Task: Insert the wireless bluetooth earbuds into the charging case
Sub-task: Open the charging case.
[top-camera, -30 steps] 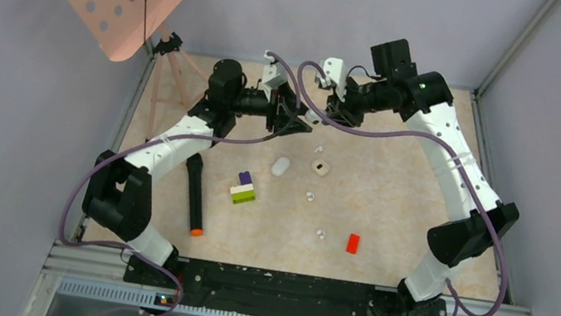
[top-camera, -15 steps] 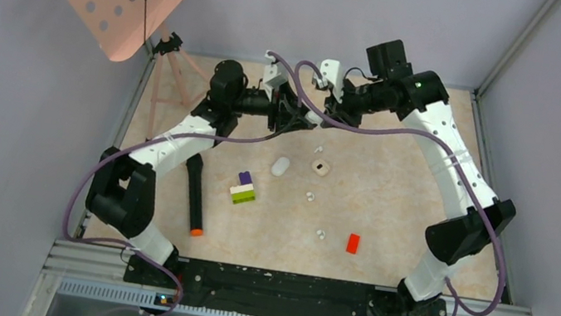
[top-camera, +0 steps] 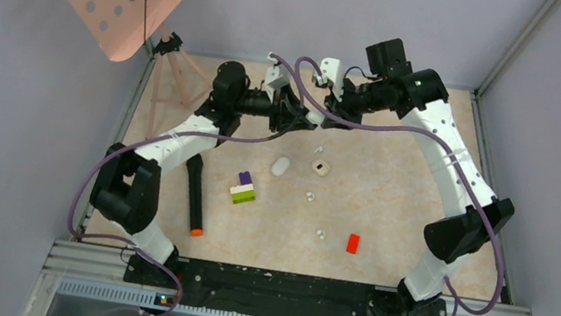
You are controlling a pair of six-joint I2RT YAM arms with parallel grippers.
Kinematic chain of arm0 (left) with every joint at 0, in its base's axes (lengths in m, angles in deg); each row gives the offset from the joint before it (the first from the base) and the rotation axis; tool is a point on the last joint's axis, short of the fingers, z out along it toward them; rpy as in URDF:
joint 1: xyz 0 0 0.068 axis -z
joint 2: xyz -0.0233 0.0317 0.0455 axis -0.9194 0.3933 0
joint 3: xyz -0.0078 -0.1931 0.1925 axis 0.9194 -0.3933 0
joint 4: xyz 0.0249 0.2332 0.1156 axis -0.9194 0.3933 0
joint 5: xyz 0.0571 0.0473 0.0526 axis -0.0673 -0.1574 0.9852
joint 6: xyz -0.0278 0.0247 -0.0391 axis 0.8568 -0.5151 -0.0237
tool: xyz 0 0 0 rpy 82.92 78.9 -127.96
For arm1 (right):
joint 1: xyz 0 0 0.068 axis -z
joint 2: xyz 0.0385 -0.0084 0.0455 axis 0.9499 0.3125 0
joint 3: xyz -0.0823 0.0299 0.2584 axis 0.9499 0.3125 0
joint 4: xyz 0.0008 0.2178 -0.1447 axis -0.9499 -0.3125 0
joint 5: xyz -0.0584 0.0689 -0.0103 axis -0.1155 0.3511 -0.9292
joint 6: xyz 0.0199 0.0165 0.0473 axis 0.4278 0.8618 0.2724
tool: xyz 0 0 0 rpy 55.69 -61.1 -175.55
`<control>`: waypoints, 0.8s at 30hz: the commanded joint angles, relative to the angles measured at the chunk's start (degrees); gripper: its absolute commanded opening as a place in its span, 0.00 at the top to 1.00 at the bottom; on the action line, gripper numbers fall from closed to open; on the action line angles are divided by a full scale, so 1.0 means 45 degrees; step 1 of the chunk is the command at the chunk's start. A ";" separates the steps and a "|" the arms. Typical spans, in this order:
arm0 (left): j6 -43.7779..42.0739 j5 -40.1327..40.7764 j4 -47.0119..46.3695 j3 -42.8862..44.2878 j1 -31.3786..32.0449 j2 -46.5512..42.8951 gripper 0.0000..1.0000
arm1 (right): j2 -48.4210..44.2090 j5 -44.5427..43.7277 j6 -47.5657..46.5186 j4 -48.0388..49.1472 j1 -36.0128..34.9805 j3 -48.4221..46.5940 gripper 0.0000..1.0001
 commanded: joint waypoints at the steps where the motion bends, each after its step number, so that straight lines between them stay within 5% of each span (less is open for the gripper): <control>1: 0.0490 -0.0569 -0.1014 0.0047 0.0152 0.0217 0.98 | 0.0087 0.0240 0.0372 0.0739 -0.0155 -0.0813 1.00; 7: 0.3094 -0.0511 -0.4564 -0.0900 0.0012 0.0542 1.00 | 0.0210 0.0044 0.1856 0.1173 -0.0066 -0.0833 0.82; 24: 0.3753 -0.0618 -0.5980 -0.1367 -0.0024 0.0589 1.00 | 0.2185 0.3236 0.6021 0.1142 0.2588 -0.3156 0.79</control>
